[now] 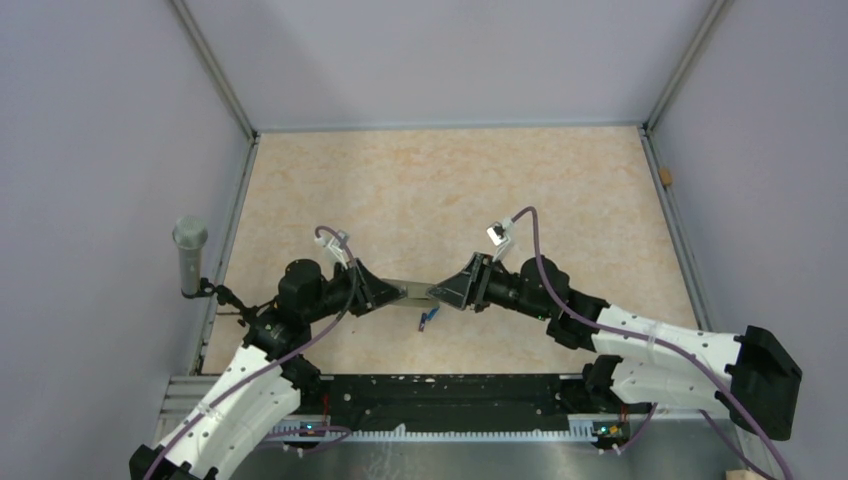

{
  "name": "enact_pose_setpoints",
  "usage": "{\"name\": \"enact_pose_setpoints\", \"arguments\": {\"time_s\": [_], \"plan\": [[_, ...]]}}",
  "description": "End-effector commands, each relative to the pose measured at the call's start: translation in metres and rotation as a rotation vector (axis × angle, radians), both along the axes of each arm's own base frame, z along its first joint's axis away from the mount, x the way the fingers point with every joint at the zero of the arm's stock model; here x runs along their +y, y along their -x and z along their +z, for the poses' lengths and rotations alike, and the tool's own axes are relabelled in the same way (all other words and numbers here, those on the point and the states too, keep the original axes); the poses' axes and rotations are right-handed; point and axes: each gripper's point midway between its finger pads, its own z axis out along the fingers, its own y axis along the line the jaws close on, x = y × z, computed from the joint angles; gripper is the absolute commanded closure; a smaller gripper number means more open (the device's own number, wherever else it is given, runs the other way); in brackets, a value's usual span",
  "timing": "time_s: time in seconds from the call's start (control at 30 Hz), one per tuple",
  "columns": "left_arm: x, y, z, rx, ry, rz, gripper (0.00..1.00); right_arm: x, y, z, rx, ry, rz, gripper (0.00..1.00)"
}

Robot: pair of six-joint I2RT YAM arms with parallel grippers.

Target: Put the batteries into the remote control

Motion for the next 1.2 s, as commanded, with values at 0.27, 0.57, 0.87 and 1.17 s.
{"name": "enact_pose_setpoints", "arguments": {"time_s": [0.27,0.57,0.87,1.17], "plan": [[-0.014,-0.024,0.022,-0.073,0.048,-0.006,1.00,-0.006,-0.018,0.003,-0.055,0.077,-0.093,0.50],[-0.022,-0.050,0.008,-0.059,0.010,0.013,1.00,-0.019,-0.042,-0.013,-0.057,0.154,-0.169,0.50],[-0.029,-0.078,-0.006,-0.052,-0.039,0.040,1.00,-0.039,-0.063,-0.038,-0.028,0.219,-0.218,0.50],[-0.027,-0.091,-0.003,-0.080,-0.096,0.063,1.00,-0.063,-0.063,-0.063,-0.017,0.407,-0.247,0.50]]}}
